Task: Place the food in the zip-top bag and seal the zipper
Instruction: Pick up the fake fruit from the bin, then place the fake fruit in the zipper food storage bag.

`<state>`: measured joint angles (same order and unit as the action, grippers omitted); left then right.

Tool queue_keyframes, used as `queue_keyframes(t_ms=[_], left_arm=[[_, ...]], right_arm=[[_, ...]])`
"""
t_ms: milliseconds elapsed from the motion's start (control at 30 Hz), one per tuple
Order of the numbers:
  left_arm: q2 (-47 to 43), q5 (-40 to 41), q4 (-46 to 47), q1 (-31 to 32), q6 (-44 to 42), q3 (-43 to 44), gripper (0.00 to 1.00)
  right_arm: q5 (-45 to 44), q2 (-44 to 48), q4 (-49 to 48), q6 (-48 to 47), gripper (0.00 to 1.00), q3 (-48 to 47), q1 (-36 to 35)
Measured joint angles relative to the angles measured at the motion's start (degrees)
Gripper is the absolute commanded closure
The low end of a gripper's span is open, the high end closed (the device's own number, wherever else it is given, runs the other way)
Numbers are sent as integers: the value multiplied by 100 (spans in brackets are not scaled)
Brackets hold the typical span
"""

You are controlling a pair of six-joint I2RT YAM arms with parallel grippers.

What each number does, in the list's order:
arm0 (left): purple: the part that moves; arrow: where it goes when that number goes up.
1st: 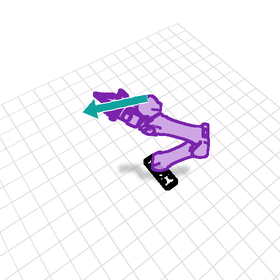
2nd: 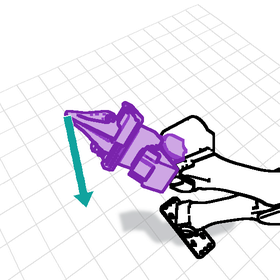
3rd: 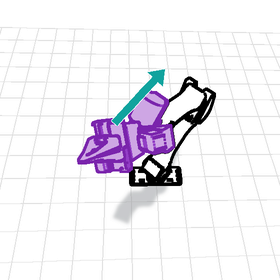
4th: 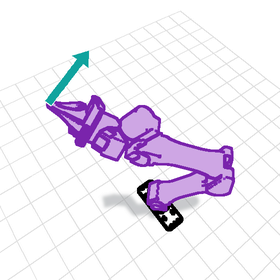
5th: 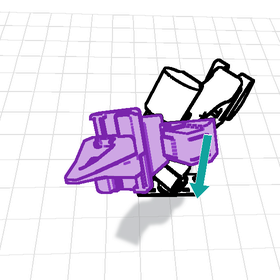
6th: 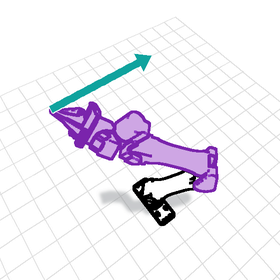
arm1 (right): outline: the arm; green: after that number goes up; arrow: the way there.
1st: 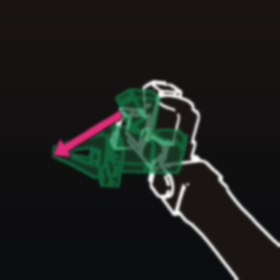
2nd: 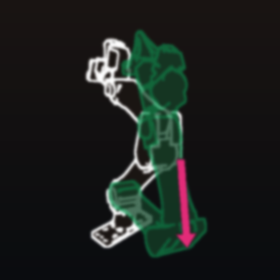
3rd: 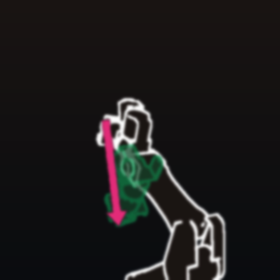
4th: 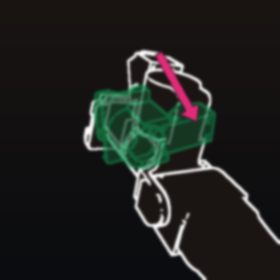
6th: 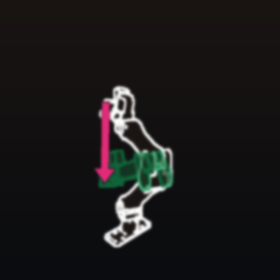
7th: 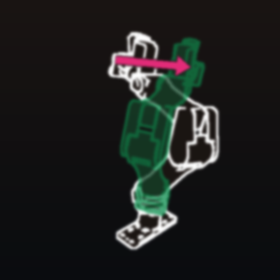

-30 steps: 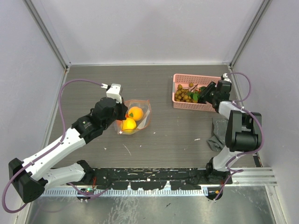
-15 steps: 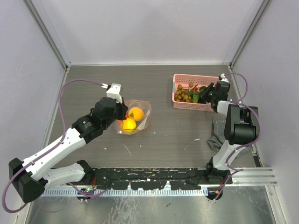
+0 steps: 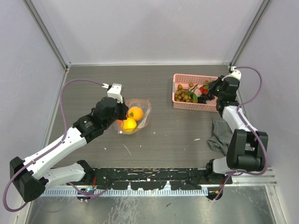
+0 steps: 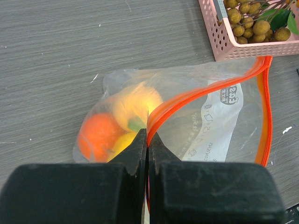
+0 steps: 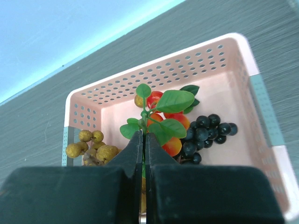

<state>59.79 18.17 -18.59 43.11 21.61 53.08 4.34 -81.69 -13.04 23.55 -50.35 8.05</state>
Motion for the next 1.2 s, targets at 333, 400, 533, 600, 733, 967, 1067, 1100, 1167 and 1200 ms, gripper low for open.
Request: queue_keyframes(t_ms=[333, 400, 533, 600, 733, 967, 1067, 1100, 1167, 1200], left_arm=[[0, 9, -4, -2, 2, 0, 100], [-2, 7, -4, -2, 2, 0, 100], [-2, 7, -7, -2, 4, 0, 100], [-2, 7, -7, -2, 4, 0, 100], [-2, 7, -7, -2, 9, 0, 100], [33, 4, -7, -2, 61, 0, 100], [116, 4, -11, -2, 127, 4, 100], [142, 2, -13, -4, 151, 4, 100], [179, 2, -22, -9, 177, 4, 100], [186, 0, -31, -13, 192, 4, 100]], right_arm=[[-719, 1410, 839, -216, 100, 173, -483], [-789, 1698, 1008, -267, 100, 175, -811], [-815, 2269, 1294, -345, 100, 192, -1364], [-811, 2522, 1408, -380, 100, 195, -1574], [-713, 2872, 1561, -455, 100, 197, -1985], [-479, 3047, 1578, -669, 100, 350, -2970], [-402, 3060, 1569, -756, 100, 354, -3331], [-358, 3075, 1558, -791, 100, 354, -3467], [-262, 3110, 1482, -826, 100, 354, -3650], [-201, 3121, 1419, -835, 100, 354, -3764]])
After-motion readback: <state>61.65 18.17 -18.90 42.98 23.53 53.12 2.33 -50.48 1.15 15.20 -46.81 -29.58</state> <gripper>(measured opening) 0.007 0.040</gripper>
